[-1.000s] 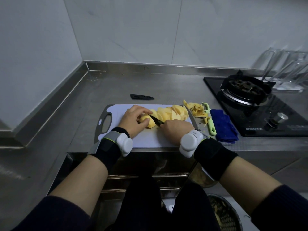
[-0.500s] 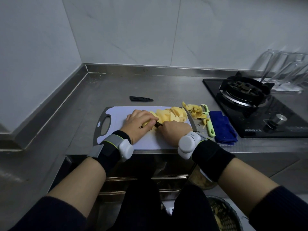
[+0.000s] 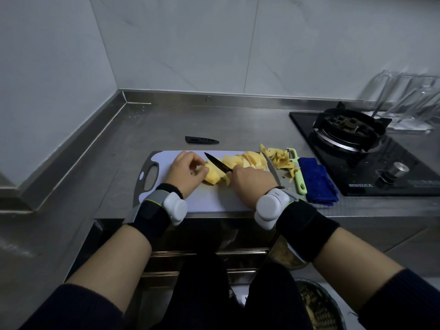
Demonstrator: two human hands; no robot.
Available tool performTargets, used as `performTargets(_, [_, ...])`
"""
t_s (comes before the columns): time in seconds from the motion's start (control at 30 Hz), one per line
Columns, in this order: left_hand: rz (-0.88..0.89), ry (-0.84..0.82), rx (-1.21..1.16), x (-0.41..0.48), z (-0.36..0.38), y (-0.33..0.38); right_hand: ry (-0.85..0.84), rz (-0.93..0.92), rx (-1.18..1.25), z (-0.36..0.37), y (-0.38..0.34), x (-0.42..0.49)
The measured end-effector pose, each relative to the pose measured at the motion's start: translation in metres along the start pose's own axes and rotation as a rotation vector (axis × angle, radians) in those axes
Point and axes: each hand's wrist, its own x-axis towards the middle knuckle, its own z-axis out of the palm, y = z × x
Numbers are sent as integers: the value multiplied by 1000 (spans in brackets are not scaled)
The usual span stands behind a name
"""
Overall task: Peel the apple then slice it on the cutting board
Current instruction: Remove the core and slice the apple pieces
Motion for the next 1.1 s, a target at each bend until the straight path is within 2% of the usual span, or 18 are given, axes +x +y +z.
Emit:
performTargets(0.57, [-3, 34, -15, -3, -3, -1, 45, -45, -28, 2, -8, -8])
performTargets(1.1, [6, 24, -14, -3, -3, -2, -88, -63, -128, 3, -14, -4])
